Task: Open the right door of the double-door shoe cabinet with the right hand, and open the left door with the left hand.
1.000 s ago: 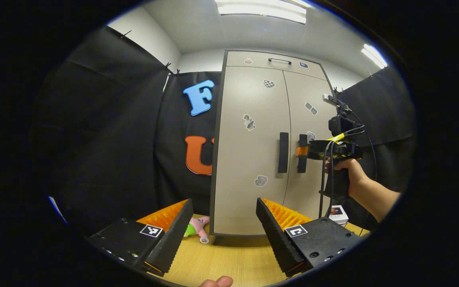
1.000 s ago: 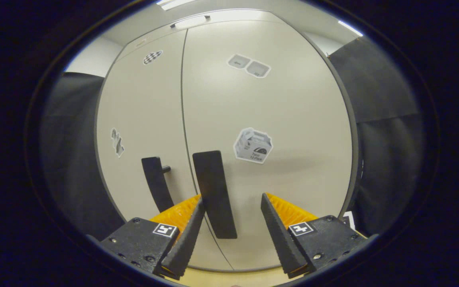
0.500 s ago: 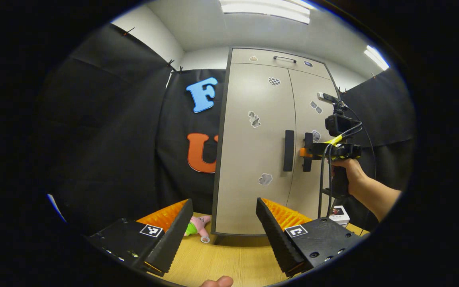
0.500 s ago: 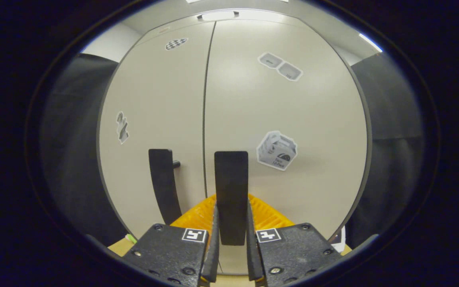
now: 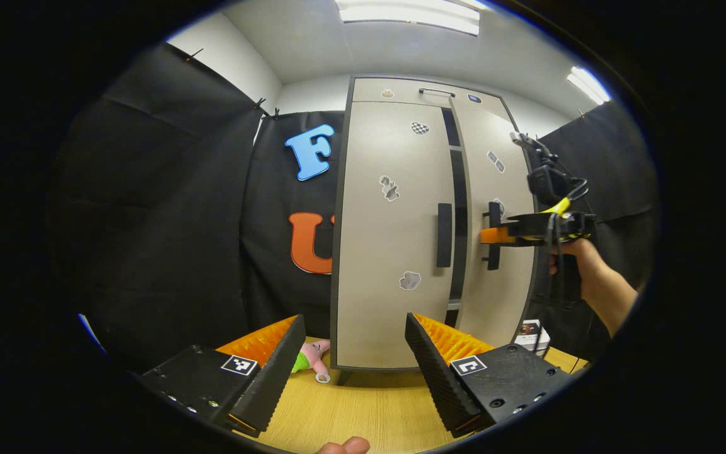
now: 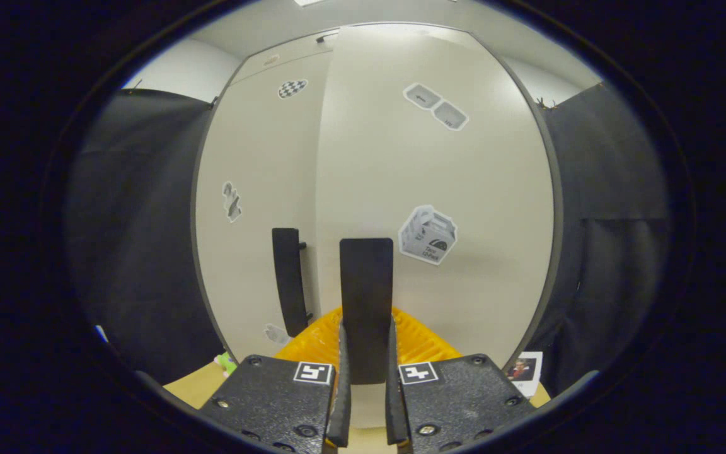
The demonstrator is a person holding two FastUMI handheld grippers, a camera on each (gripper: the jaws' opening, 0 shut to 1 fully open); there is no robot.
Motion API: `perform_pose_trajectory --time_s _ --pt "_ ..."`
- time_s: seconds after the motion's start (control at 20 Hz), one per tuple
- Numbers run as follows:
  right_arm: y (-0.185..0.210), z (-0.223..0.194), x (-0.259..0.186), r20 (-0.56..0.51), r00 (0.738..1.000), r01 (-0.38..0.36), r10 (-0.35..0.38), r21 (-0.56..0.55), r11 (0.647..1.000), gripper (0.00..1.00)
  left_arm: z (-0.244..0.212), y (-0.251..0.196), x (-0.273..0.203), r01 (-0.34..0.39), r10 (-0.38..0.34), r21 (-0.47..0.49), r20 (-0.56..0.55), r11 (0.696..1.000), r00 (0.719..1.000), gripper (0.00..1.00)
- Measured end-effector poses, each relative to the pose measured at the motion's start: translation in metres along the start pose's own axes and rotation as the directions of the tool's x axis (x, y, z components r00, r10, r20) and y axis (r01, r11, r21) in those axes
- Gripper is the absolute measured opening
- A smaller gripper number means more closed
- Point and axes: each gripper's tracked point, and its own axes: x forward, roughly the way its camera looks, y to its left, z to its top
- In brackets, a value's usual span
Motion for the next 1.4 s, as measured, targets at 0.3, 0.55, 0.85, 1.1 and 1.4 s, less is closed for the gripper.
perform_pose_trajectory --time_s 0.3,0.55,0.85,1.1,1.4 --pt "-0.04 -0.007 -0.075 -0.003 1.0 -0.007 0.007 -0.033 0.999 0.25 0.004 -0.009 -0.001 0.024 -0.024 0.008 0.023 1.0 0.999 0.95" --pt "-0.108 -0.012 -0.135 -0.007 0.996 0.089 -0.09 -0.098 0.991 0.24 0.005 -0.024 0.008 0.05 -0.05 0.002 0.028 0.999 0.998 0.95" --pt "-0.195 -0.016 -0.162 0.002 0.965 0.26 -0.26 -0.078 0.962 0.1 0.005 -0.053 0.018 0.096 -0.095 -0.037 0.028 0.995 0.995 0.95" --pt "-0.203 -0.015 -0.145 0.034 0.988 0.15 -0.153 0.068 0.986 0.04 -0.003 -0.056 0.014 0.092 -0.092 -0.009 0.005 0.996 0.996 0.95" --pt "-0.197 -0.017 -0.179 0.051 0.971 0.233 -0.232 -0.021 0.972 0.04 0.001 -0.042 0.008 0.046 -0.046 0.013 0.026 0.999 0.999 0.95"
